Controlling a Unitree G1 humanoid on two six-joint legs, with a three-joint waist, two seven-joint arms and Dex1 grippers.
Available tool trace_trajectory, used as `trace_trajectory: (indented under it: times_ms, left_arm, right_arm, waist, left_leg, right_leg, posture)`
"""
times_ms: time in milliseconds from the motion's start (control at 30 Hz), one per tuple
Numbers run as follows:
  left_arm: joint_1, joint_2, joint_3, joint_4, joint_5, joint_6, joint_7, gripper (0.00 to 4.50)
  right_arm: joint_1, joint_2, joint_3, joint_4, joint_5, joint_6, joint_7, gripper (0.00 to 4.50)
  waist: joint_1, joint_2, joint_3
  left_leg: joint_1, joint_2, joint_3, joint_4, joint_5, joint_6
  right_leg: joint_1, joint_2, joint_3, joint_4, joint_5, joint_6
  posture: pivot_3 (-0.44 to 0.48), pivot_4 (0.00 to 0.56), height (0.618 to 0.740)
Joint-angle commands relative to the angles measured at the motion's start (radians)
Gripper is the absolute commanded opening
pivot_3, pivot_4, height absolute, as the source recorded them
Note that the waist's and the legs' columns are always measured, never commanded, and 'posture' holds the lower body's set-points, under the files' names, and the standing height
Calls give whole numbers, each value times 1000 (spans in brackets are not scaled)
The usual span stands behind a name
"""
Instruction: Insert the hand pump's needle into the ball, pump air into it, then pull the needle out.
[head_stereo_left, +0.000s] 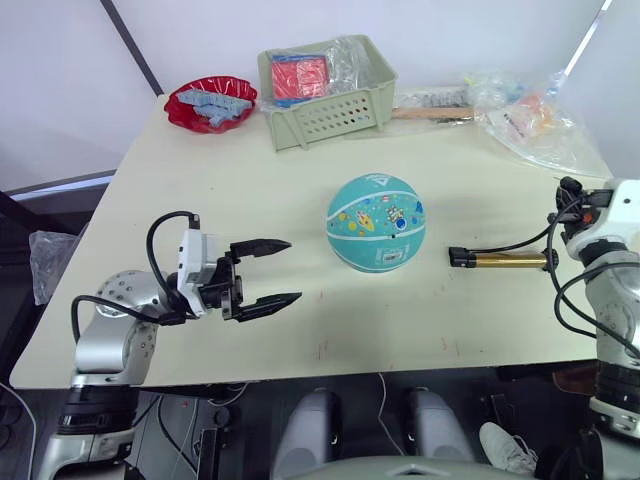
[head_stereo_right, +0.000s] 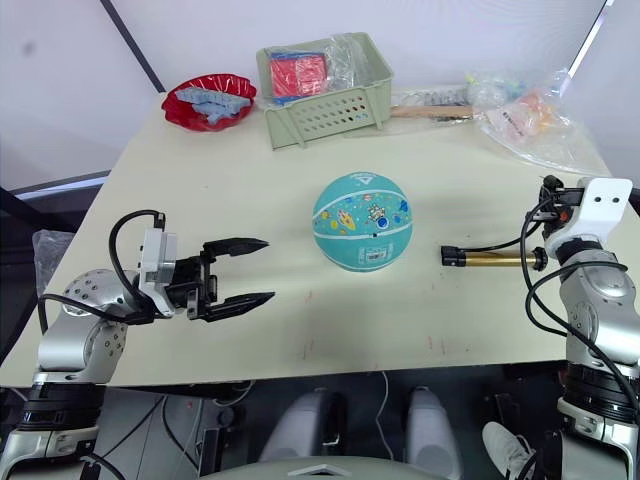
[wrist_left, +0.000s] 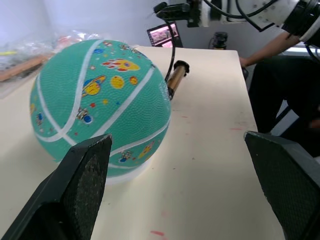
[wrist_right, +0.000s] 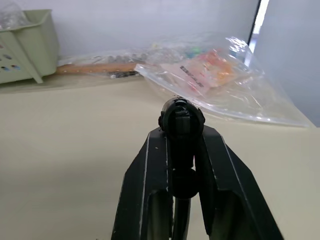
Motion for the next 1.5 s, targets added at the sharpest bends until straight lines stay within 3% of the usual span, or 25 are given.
trace_trajectory:
  times_ms: [33, 167, 200, 500, 833, 967, 1167, 1500]
  left_arm:
    - [5, 2, 38, 6, -16, -38, -7, 4500]
    - [9, 0, 38, 7, -17, -44, -9, 4500]
    - [11, -1, 39, 6, -18, -45, -8, 4500]
    - [21, -6, 36, -9, -16, -44, 7, 4500]
    - [14, -15, 32, 13, -10, -55, 4, 4500]
    - [31, -20, 46, 26, 4, -73, 25, 4500]
    - [70, -41, 53, 47, 52, -113, 106, 4500]
    - [190, -53, 88, 118, 110, -159, 217, 4500]
  right_arm:
    - [11, -14, -42, -32, 17, 5, -12, 2425]
    - [20, -21, -57, -29, 12, 0, -22, 4299]
    - [25, -25, -61, -29, 9, -4, -23, 4420]
    - [143, -71, -62, -157, -43, 61, -52, 4420]
    - [271, -86, -93, -209, -66, -47, -6, 4420]
    - [401, -34, -94, -257, 68, -203, 209, 4420]
    - [528, -56, -67, -223, 144, -263, 430, 4420]
    - [605, -97, -58, 62, 129, -538, 735, 4420]
  waist:
    - [0, 0, 0]
    - [0, 0, 0]
    - [0, 0, 0]
    - [2, 0, 0]
    - [1, 0, 0]
    - [4, -1, -1]
    - [3, -1, -1]
    - [3, -2, -2]
  left_leg:
    - [0, 0, 0, 0, 0, 0]
    - [0, 0, 0, 0, 0, 0]
    - [0, 0, 0, 0, 0, 0]
    - [0, 0, 0, 0, 0, 0]
    - [1, 0, 0, 1, 0, 0]
    - [1, 1, -2, 1, 0, 0]
    - [1, 2, -2, 2, 0, 0]
    - [6, 3, -2, 2, 0, -1]
  right_leg:
    - [0, 0, 0, 0, 0, 0]
    - [0, 0, 0, 0, 0, 0]
    - [0, 0, 0, 0, 0, 0]
    - [0, 0, 0, 0, 0, 0]
    - [2, 1, 0, 0, 0, 0]
    - [2, 2, -1, 0, 0, 0]
    - [3, 2, -1, -1, 0, 0]
    - [7, 3, 0, 0, -2, -5]
  posture:
    - [0, 150, 738]
    - [0, 150, 738]
    - [0, 150, 738]
    - [0, 150, 738]
    - [0, 150, 738]
    - [0, 150, 738]
    - [0, 150, 738]
    - [0, 150, 738]
